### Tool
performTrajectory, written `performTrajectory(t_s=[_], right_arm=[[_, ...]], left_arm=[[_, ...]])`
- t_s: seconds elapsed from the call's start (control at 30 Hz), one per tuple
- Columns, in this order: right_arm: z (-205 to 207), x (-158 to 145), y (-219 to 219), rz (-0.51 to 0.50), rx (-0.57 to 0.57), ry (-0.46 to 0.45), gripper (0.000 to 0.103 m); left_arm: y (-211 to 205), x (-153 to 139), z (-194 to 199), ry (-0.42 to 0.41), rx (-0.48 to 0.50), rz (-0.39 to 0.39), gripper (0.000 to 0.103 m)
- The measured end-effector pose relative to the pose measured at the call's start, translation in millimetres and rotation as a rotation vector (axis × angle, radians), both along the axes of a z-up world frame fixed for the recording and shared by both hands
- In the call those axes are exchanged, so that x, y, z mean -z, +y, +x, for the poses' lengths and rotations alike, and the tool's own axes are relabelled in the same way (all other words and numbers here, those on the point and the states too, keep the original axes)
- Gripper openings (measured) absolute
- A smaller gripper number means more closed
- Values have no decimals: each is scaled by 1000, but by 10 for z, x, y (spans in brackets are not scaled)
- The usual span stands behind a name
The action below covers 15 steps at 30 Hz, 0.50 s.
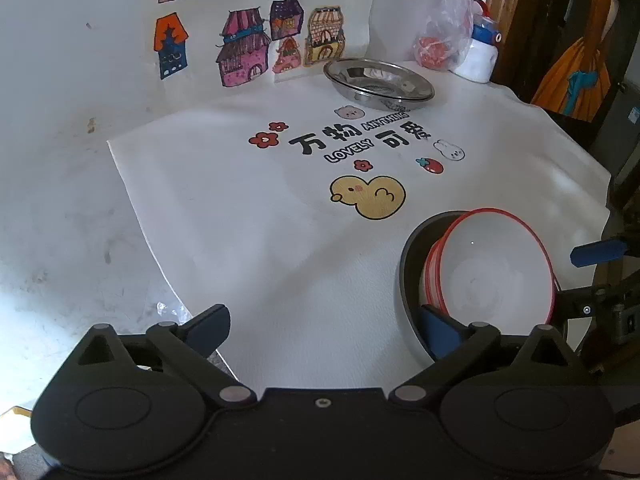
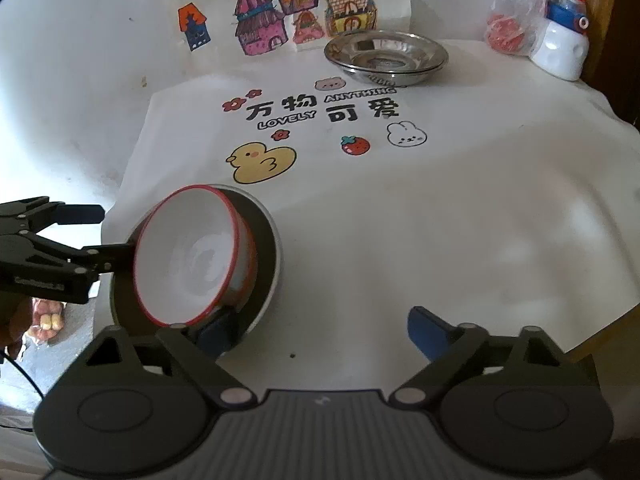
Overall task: Organize plates and bowls
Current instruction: 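Close both grippers on the rim of the large bowl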
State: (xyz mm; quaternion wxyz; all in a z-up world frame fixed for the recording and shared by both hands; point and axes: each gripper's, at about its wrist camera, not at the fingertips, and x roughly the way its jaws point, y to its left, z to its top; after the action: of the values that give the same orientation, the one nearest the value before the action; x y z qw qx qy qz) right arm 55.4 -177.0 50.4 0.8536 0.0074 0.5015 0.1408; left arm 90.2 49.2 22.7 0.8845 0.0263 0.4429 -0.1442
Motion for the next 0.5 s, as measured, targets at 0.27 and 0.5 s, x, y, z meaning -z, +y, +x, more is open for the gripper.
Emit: performTrajectory(t_s=[0.27,0.5], right_arm=[[64,-2,5,25,-13,35,78],[85,12,-16,110,-2,77,57]], left_arm=[[-21,4,76,50,-7,-32,83],[-66,-22,68,52,4,-80,54]])
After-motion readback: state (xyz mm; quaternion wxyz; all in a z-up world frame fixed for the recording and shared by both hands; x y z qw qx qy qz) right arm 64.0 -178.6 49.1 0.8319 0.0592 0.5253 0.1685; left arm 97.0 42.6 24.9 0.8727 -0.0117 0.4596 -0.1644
